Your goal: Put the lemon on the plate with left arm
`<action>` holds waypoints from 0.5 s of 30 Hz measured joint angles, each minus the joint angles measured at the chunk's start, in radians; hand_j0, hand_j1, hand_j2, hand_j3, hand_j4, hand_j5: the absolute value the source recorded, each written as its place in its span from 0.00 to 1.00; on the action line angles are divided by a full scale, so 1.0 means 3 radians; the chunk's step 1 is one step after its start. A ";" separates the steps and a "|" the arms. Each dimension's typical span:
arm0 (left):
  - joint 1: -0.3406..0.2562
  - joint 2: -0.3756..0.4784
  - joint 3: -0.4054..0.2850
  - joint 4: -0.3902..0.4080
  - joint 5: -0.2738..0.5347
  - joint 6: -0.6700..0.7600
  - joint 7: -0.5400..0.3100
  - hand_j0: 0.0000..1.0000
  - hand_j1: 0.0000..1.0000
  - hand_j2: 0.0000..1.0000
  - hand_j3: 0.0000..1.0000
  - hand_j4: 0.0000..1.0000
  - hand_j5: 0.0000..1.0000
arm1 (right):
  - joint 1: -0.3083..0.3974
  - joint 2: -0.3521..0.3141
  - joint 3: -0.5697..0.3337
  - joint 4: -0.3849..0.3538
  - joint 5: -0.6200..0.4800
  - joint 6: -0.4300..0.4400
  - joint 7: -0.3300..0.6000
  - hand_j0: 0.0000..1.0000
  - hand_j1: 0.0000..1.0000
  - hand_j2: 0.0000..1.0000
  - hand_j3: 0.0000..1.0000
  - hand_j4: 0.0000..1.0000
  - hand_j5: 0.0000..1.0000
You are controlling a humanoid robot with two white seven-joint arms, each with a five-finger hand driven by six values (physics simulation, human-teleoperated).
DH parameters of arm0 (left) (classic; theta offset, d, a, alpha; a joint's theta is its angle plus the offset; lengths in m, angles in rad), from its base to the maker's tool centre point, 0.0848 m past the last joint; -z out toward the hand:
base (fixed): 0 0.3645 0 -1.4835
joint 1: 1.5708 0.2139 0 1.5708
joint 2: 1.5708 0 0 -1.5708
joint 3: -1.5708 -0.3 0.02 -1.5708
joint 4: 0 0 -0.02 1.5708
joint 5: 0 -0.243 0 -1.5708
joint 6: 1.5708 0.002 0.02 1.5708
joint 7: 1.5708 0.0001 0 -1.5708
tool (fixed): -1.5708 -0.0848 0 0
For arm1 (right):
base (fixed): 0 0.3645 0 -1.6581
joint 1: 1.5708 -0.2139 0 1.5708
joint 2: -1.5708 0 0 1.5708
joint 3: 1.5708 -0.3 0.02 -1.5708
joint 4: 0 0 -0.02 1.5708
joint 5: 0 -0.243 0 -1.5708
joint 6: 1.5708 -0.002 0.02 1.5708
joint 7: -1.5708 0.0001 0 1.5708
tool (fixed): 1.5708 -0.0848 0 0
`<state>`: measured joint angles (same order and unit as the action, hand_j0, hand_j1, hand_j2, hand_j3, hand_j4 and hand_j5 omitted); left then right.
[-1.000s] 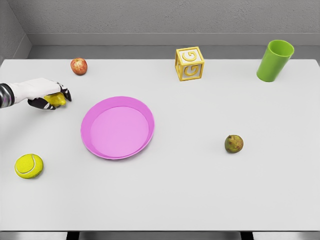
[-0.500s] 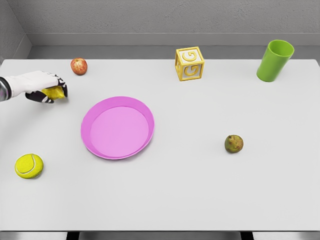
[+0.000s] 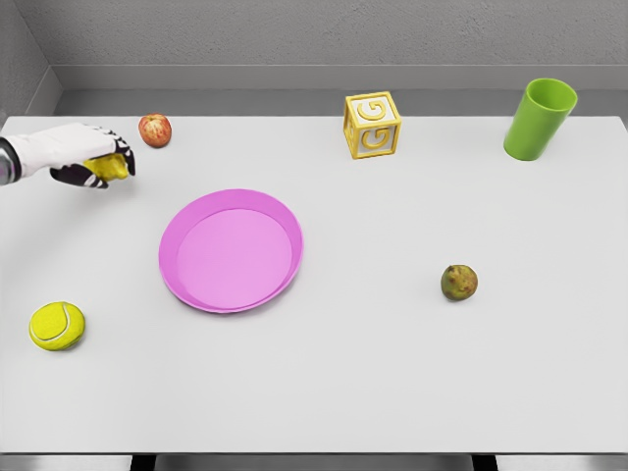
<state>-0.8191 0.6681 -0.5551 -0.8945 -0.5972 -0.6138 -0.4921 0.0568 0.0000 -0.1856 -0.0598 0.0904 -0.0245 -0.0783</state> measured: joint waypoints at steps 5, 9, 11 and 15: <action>0.0015 -0.0010 -0.0006 -0.0229 0.0080 0.0000 -0.0012 0.51 0.51 0.51 0.51 0.51 0.51 | 0.0000 0.0000 -0.0001 0.0000 0.0000 0.0000 0.0000 1.00 1.00 1.00 1.00 1.00 1.00; 0.0036 -0.0014 -0.0070 -0.0462 0.0141 -0.0001 -0.0011 0.51 0.51 0.51 0.51 0.51 0.51 | 0.0000 0.0000 0.0000 0.0000 0.0000 0.0000 0.0000 1.00 1.00 1.00 1.00 1.00 1.00; 0.0046 -0.0011 -0.0171 -0.0607 0.0197 -0.0001 -0.0008 0.51 0.51 0.51 0.51 0.51 0.51 | 0.0000 0.0000 -0.0001 0.0000 0.0000 0.0000 0.0000 1.00 1.00 1.00 1.00 1.00 1.00; 0.0041 -0.0001 -0.0291 -0.0806 0.0272 -0.0001 -0.0009 0.50 0.50 0.50 0.50 0.50 0.50 | 0.0000 0.0000 0.0000 0.0000 0.0000 0.0000 0.0000 1.00 1.00 1.00 1.00 1.00 1.00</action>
<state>-0.8069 0.6677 -0.6424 -1.1362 -0.5157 -0.6141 -0.4950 0.0568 0.0000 -0.1857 -0.0598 0.0904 -0.0245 -0.0783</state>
